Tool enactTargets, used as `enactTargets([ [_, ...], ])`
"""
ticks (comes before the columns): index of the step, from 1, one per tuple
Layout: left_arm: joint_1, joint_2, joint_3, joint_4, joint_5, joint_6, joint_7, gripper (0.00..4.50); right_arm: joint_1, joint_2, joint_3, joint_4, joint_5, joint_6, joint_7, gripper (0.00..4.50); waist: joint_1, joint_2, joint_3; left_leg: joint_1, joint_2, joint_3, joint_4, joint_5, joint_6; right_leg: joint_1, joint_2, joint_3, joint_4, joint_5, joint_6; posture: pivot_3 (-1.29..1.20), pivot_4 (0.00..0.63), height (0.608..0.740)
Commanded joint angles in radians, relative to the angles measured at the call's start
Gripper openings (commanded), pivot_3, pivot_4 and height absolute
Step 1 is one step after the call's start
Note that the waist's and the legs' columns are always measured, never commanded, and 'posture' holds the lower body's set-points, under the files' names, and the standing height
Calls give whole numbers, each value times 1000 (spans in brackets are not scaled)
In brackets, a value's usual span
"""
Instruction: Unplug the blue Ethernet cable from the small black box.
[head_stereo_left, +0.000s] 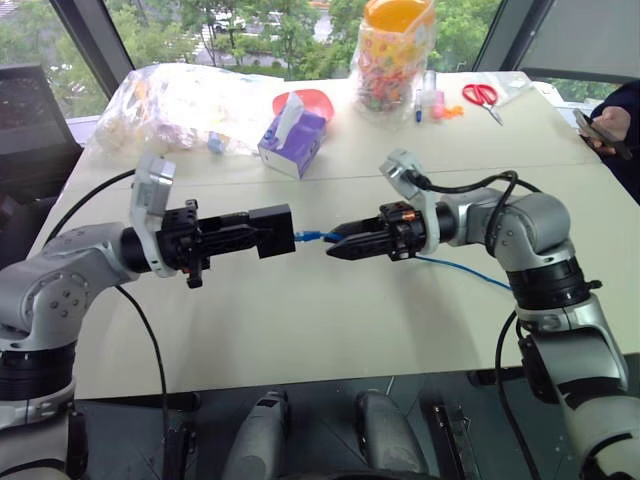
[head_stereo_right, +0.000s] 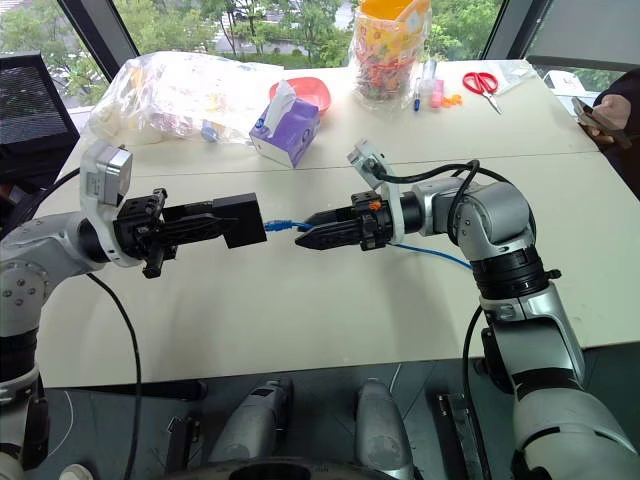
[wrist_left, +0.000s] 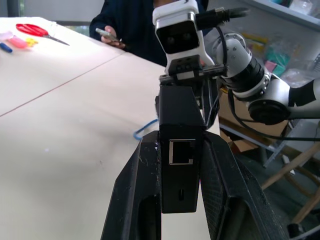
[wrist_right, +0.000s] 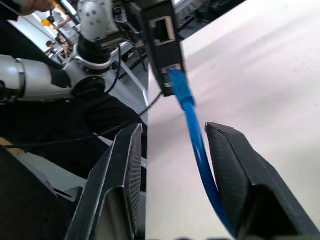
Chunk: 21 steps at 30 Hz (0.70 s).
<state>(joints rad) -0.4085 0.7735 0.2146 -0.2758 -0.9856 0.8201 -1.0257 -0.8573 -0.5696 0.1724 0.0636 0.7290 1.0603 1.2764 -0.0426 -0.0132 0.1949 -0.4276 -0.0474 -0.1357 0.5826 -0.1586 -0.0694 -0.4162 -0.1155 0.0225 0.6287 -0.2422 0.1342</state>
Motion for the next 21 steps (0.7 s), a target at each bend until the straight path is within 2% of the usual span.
enactTargets([
  [1,-22,-4,18,-13,-5,-19,1,479,-21,14,-33,-40,31,12,-12,2204,1,0,0,0,0,0,0,0,0,0,0,0,0,0,0,0,150,728],
  [9,-33,-28,0,-24,-7,-14,7,479,-57,80,-40,-20,33,16,-66,2204,0,0,0,0,0,0,0,0,0,0,0,0,0,0,0,0,150,728],
  [21,-22,-33,-8,-32,7,-19,6,479,-69,89,-37,-19,35,18,-62,2204,0,0,0,0,0,0,0,0,0,0,0,0,0,0,0,0,150,728],
])
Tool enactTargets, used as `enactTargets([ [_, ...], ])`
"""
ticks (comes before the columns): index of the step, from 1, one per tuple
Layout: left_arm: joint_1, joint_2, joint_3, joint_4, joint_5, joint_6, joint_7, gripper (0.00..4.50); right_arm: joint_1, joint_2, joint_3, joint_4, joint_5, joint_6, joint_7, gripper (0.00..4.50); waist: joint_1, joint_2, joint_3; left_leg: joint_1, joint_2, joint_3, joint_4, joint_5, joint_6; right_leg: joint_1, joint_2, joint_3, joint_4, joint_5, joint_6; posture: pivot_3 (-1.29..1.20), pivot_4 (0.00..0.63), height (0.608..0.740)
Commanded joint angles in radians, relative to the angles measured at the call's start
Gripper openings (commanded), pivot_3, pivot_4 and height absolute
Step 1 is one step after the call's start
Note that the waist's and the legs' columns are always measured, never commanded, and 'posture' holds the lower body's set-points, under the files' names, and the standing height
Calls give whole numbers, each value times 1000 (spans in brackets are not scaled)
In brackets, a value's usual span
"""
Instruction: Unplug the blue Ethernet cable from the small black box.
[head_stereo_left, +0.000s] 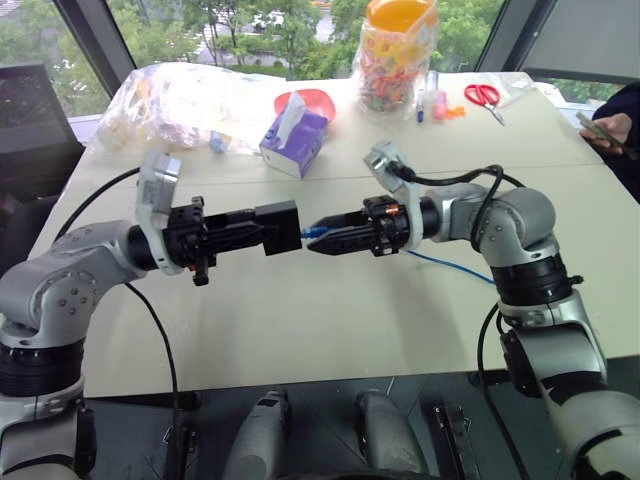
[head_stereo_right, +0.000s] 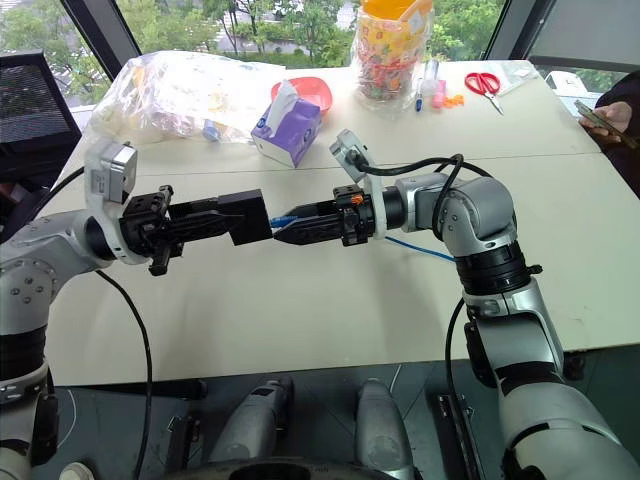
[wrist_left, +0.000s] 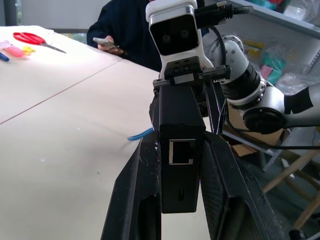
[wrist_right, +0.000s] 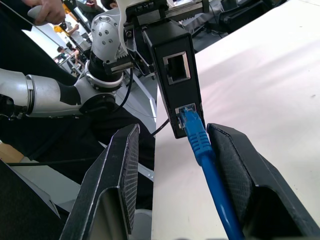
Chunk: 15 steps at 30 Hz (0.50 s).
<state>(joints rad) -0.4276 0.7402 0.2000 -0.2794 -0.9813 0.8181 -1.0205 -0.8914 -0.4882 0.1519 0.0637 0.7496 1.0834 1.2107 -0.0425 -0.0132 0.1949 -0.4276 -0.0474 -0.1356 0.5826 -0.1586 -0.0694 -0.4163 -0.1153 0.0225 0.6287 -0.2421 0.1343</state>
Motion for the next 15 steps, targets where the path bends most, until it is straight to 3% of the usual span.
enactTargets([
  [1,-3,0,6,-29,4,-18,1,479,-36,9,-16,-19,14,-6,4,2204,0,0,0,0,0,0,0,0,0,0,0,0,0,0,0,0,150,728],
  [9,-2,-2,4,-33,5,-20,7,479,-39,13,-12,-21,12,-9,6,2204,0,0,0,0,0,0,0,0,0,0,0,0,0,0,0,0,150,728],
  [12,-8,-6,5,-31,3,-18,13,479,-36,14,-1,-25,4,-16,8,1368,0,0,0,0,0,0,0,0,0,0,0,0,0,0,0,0,150,728],
  [15,-14,-10,9,-30,-2,-14,20,479,-33,14,7,-33,-2,-20,12,1368,0,0,0,0,0,0,0,0,0,0,0,0,0,0,0,0,150,728],
])
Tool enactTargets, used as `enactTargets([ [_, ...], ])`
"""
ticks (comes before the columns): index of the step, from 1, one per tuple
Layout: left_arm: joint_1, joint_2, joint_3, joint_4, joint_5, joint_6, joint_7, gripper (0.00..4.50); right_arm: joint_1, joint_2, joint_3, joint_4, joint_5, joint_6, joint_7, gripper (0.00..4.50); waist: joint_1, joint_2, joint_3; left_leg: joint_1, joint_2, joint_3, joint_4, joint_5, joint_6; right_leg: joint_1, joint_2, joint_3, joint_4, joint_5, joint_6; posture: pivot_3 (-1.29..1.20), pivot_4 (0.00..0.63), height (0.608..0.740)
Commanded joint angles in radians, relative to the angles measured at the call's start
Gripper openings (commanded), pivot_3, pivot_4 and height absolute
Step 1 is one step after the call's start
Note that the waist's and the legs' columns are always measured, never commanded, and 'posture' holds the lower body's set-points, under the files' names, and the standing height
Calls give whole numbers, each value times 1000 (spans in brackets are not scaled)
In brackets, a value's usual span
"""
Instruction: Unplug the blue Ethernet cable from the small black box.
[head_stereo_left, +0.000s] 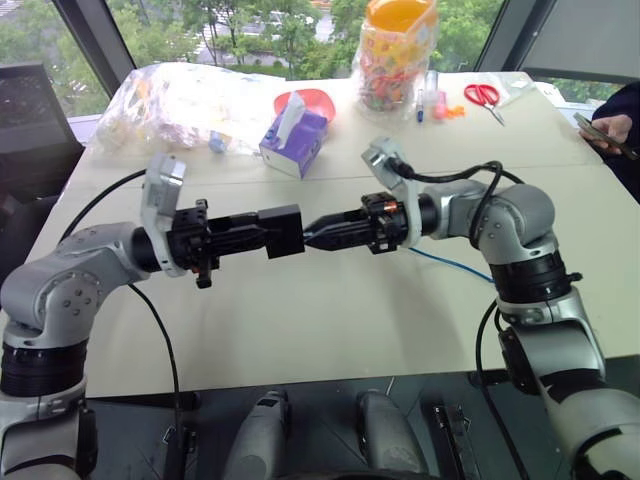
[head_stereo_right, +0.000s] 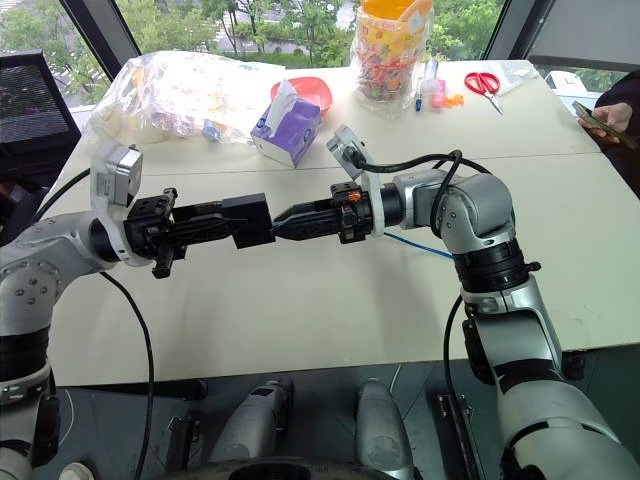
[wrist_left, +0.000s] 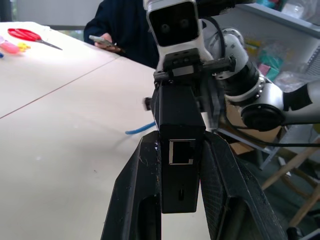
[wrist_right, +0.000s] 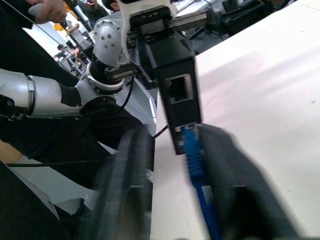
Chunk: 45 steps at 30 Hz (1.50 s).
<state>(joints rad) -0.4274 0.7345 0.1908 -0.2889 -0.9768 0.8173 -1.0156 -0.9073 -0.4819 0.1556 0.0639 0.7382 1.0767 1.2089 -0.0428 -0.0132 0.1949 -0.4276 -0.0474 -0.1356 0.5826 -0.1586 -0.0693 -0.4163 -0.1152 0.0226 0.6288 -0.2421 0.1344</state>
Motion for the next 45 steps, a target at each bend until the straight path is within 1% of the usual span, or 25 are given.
enactTargets([
  [1,-16,-6,20,-19,-10,-12,18,479,-16,8,5,-35,9,-13,14,1368,0,0,0,0,0,0,0,0,0,0,0,0,0,0,0,0,150,728],
  [19,-15,-5,29,-21,-20,-6,25,479,-2,-1,18,-48,-4,-25,21,1368,0,0,0,0,0,0,0,0,0,0,0,0,0,0,0,0,150,728],
  [22,-14,-3,30,-21,-22,-5,25,479,-3,-2,17,-46,-5,-27,22,545,0,0,0,0,0,0,0,0,0,0,0,0,0,0,0,0,150,728],
  [23,-14,-3,30,-21,-23,-5,25,479,-3,-2,17,-46,-6,-27,23,77,0,0,0,0,0,0,0,0,0,0,0,0,0,0,0,0,150,728],
  [24,-15,-2,30,-20,-25,-4,26,479,-3,-1,18,-46,-7,-29,24,26,0,0,0,0,0,0,0,0,0,0,0,0,0,0,0,0,150,728],
  [35,-31,1,52,-11,-58,16,41,479,7,-9,30,-48,-25,-56,38,26,0,0,0,0,0,0,0,0,0,0,0,0,0,0,0,0,150,728],
  [37,-29,4,58,-13,-68,23,42,479,19,-27,53,-45,-62,-99,51,26,0,0,0,0,0,0,0,0,0,0,0,0,0,0,0,0,150,728],
  [41,-21,15,77,-21,-88,47,39,479,58,-89,114,12,-180,-253,102,26,0,0,0,0,0,0,0,0,0,0,0,0,0,0,0,0,150,728],
  [45,-7,23,87,-30,-92,61,32,479,56,-125,119,116,-240,-348,131,26,-1,0,0,0,0,0,0,0,0,0,0,0,0,0,0,0,150,728],
])
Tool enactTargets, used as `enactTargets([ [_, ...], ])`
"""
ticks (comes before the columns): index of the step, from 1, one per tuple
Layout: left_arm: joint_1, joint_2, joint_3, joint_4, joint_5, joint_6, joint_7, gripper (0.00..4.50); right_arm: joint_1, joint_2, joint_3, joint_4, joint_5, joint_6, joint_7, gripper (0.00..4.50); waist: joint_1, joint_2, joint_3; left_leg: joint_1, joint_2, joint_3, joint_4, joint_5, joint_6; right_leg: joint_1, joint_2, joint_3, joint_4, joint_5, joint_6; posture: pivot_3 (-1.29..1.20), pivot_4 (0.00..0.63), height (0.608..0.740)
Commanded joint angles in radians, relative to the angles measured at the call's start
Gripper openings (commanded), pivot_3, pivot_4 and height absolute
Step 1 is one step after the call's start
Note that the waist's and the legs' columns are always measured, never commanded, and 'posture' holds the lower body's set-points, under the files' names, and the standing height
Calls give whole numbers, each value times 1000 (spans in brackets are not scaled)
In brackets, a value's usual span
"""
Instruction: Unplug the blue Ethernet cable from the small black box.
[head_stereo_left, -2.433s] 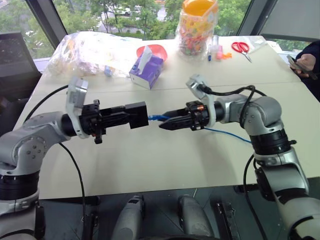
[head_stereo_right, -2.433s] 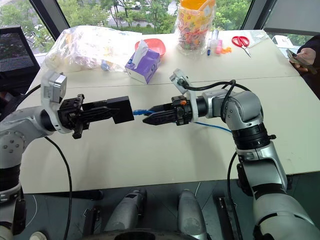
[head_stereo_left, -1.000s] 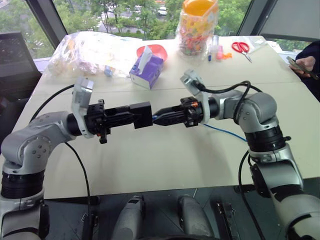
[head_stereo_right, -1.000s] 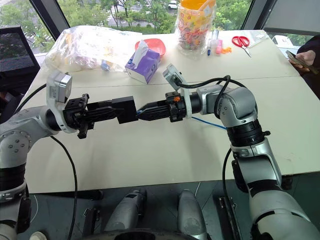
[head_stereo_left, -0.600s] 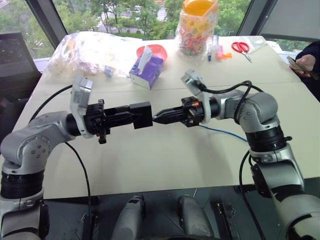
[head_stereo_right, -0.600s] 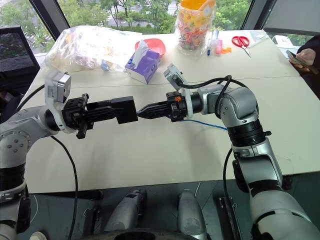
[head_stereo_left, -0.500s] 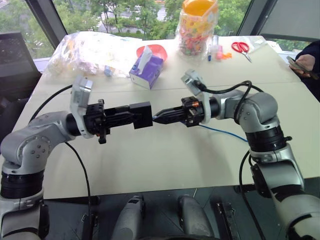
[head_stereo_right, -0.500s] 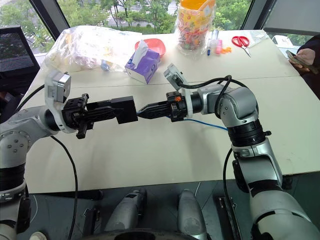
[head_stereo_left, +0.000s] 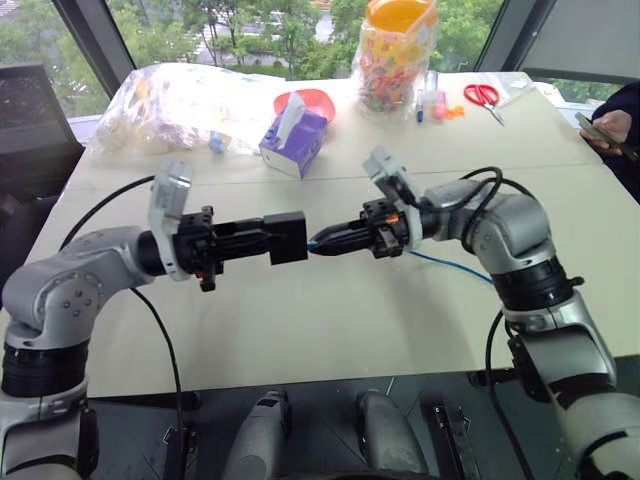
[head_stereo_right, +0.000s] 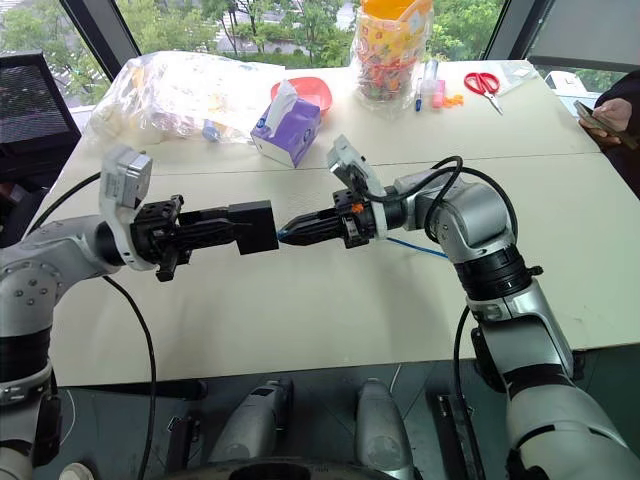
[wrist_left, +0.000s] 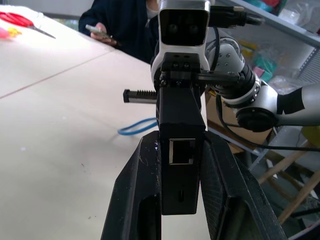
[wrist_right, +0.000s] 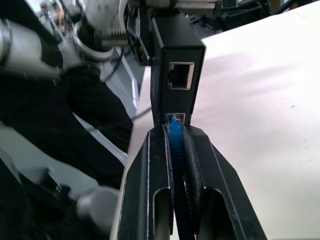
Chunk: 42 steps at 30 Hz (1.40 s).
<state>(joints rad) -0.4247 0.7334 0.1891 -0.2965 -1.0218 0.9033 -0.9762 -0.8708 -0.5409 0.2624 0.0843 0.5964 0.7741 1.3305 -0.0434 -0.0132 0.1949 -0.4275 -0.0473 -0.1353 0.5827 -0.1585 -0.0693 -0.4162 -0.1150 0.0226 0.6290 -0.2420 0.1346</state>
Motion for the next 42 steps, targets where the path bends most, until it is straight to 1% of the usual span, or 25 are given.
enactTargets([
  [1,-7,25,89,-24,-47,-23,-8,479,11,-70,8,125,-108,-63,13,26,1,-1,-1,0,0,0,0,0,0,0,0,0,0,0,0,0,150,728],
  [7,11,28,78,-33,-21,-43,-19,479,-66,-50,-39,309,-170,-134,0,26,-3,-1,0,0,0,1,0,0,0,0,0,1,0,0,0,0,150,728],
  [10,21,24,31,-35,59,-107,-34,479,-122,4,-84,439,-210,-197,-96,26,-3,-1,0,0,1,1,0,0,0,-1,1,1,0,0,0,0,150,728],
  [13,31,-27,-27,-37,141,-188,-10,479,-155,79,-105,571,-295,-323,-256,26,-1,-1,0,1,1,2,0,0,0,0,1,1,0,0,0,0,150,728],
  [15,33,-90,-74,-20,228,-273,27,479,-172,118,-97,672,-369,-419,-361,26,3,-1,0,1,1,1,0,0,-1,0,1,1,0,0,0,0,150,728],
  [18,29,-177,-114,29,324,-371,81,479,-204,162,-100,804,-446,-512,-490,26,8,-1,0,0,1,1,0,1,-1,1,1,1,0,0,0,0,150,728],
  [21,29,-248,-161,110,439,-494,114,479,-231,194,-115,899,-489,-571,-580,26,5,-1,0,1,0,1,0,1,-1,0,1,2,0,1,0,0,150,728],
  [23,17,-303,-190,195,527,-595,150,479,-234,201,-120,930,-508,-598,-615,896,2,-1,0,1,0,1,0,1,-1,0,1,2,0,1,0,0,150,728],
  [24,11,-321,-198,225,558,-632,162,479,-236,203,-125,941,-511,-603,-621,1249,1,-1,0,1,0,1,0,1,-1,1,1,2,1,1,1,0,150,728],
  [26,-5,-359,-206,274,594,-674,187,479,-236,199,-144,947,-513,-608,-636,2239,-1,-1,0,1,0,1,0,1,-1,0,2,2,1,3,4,0,150,728],
  [27,-10,-370,-210,292,608,-691,190,479,-236,197,-152,947,-514,-609,-641,2807,-1,-1,0,1,0,1,0,1,-1,0,1,2,1,3,4,0,150,728],
  [30,-51,-422,-237,421,697,-804,222,479,-223,170,-200,898,-491,-563,-639,4321,0,-1,0,1,1,1,0,1,-1,0,2,2,2,3,4,0,150,728],
  [31,-65,-436,-245,461,722,-834,231,479,-215,161,-214,872,-483,-545,-631,4424,1,-1,0,2,1,1,0,1,-1,1,2,2,2,3,4,0,150,728],
  [33,-89,-461,-254,532,756,-880,242,479,-192,142,-237,801,-467,-501,-614,4424,2,-1,0,2,0,1,1,1,-1,1,2,2,2,3,4,0,150,728],
  [37,-136,-512,-246,688,793,-958,267,479,-107,103,-284,567,-407,-348,-589,4424,3,-1,0,1,0,1,1,1,-1,1,2,2,1,3,5,0,150,728],
  [42,-157,-534,-238,829,816,-994,274,479,25,97,-303,272,-363,-184,-621,4424,-2,-1,0,2,0,1,1,1,-1,1,2,2,2,3,5,0,150,728],
])
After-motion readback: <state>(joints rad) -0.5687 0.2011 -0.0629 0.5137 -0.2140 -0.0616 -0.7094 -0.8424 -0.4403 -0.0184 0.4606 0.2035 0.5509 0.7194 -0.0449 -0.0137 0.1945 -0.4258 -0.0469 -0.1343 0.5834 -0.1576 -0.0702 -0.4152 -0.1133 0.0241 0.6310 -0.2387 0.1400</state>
